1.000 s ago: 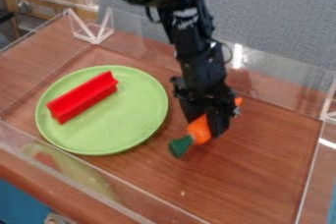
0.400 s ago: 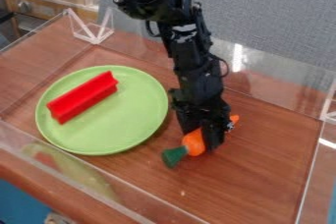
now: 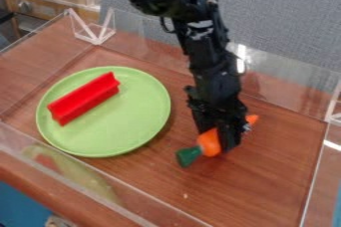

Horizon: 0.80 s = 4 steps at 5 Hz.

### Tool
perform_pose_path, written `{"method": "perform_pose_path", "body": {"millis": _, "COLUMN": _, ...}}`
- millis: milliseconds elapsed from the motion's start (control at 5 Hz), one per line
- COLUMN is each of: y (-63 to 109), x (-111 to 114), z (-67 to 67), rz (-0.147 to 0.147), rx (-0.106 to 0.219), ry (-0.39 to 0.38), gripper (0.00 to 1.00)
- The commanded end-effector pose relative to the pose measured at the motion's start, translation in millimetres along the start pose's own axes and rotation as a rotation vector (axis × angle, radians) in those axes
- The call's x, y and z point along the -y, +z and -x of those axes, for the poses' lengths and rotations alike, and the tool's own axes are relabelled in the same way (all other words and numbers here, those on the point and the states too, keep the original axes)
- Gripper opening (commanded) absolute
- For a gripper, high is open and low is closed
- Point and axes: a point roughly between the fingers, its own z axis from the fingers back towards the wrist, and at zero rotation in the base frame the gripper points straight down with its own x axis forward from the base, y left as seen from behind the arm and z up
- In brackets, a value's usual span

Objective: Move the carrot from the green plate to the table

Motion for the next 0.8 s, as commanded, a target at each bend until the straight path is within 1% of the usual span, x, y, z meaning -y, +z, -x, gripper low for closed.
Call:
{"method": "perform_pose_path", "body": {"millis": 0, "y": 2.0, "x": 5.0, "z": -7.1, "rz": -0.014, "rx": 0.029, "ry": -0.038, "gripper": 0.00}}
{"method": "perform_pose_path", "body": {"millis": 200, "y": 0.4, "x": 4.3, "z": -6.0, "rz": -0.018, "rx": 0.031, "ry": -0.026, "gripper": 0.00}}
{"method": "perform_pose_path", "body": {"millis": 400, "y": 4.1, "x": 4.5, "z": -5.3, "rz": -0.032, "rx": 0.036, "ry": -0.017, "gripper": 0.00}}
{"method": "perform_pose_path", "body": {"millis": 600, "y": 16.0, "x": -10.1, "z": 2.7, "rz": -0.048, "rx": 0.042, "ry": -0.008, "gripper": 0.00}}
